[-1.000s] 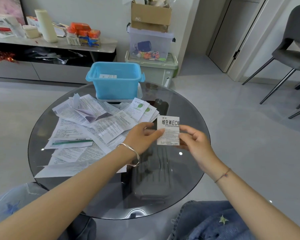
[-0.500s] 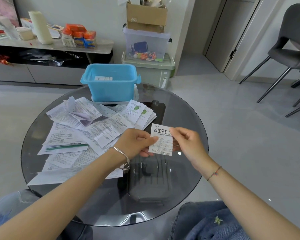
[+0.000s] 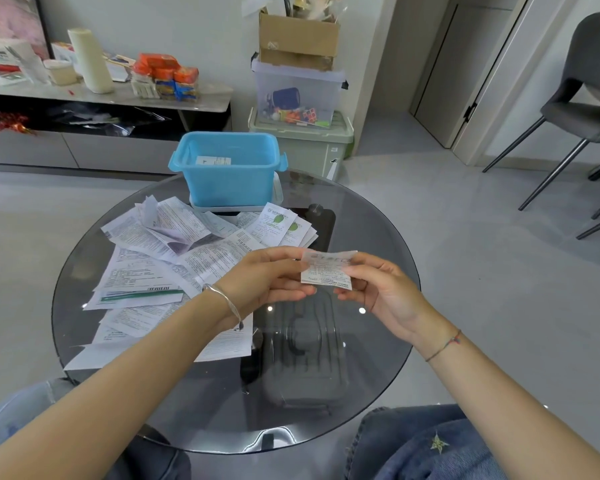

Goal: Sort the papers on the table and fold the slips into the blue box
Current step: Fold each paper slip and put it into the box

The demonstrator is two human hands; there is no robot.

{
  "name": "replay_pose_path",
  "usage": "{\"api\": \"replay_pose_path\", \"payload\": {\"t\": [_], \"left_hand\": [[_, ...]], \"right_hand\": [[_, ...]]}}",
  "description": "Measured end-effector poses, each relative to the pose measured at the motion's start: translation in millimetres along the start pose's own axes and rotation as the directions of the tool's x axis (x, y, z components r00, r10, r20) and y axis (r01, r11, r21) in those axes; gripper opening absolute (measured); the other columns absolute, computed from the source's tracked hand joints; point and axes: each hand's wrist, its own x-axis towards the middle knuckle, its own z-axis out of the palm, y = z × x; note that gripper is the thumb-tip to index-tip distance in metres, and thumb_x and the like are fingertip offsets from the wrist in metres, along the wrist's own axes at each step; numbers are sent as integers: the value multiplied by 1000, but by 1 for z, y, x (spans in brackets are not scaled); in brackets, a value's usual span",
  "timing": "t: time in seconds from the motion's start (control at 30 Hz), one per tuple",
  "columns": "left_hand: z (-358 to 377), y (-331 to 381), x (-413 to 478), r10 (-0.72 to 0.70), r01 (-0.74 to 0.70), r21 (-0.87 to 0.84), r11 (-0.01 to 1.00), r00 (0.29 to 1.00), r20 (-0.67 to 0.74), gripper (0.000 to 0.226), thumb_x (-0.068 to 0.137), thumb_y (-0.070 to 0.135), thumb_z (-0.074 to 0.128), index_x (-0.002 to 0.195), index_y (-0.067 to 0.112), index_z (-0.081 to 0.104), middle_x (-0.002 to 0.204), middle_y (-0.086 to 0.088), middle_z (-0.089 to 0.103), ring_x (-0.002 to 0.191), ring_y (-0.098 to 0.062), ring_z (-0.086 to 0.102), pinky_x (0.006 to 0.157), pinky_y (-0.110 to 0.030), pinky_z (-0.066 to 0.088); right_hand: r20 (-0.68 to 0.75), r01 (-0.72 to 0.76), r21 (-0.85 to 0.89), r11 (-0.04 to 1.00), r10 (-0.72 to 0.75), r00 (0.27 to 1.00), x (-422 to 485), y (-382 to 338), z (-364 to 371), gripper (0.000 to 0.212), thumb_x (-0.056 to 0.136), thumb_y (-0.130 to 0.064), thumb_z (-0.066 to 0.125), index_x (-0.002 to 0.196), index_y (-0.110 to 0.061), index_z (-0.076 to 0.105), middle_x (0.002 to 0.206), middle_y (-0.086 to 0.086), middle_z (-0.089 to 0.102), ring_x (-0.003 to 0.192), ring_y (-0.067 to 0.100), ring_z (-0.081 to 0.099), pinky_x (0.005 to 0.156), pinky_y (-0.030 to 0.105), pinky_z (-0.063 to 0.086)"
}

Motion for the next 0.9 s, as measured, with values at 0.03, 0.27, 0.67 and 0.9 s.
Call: {"api": "replay_pose_path", "payload": {"t": [0.03,0.27,0.67,0.9], "left_hand": [[0,1,-1,-10,9,23,1000,1000,20,17,94,7,54,97,13,69,84,-11,74,65,-15,71,57,-17,56],[5,0,1,28,-26,147,989,1000,-14,7,87,13,67,94,11,67,85,-10,75,71,-19,72,58,-17,54],[-7,2,10,192,-148,297,943,974,-121,9,87,21,67,84,13,69,76,1,75,67,-8,71,61,-18,57],[-34,21,15,65,-55,184,981,997,-49,15,89,28,63,91,14,68,86,2,75,76,-5,70,62,-13,53]], "right_hand": [[-4,29,-47,998,-30,1000,-1,0,0,29,92,4,46,93,-9,72,83,7,73,70,14,67,62,22,54],[-62,216,-318,923,-248,967,-3,1,3,35,90,12,46,92,-9,73,85,3,75,82,16,71,67,21,55],[-174,-4,-161,987,-24,984,9,1,11,17,87,-10,65,101,1,67,84,8,74,67,14,70,64,18,56],[-127,-39,21,999,42,991,29,-9,31,13,86,-11,63,96,-3,68,80,4,73,64,11,69,59,16,53]]}}
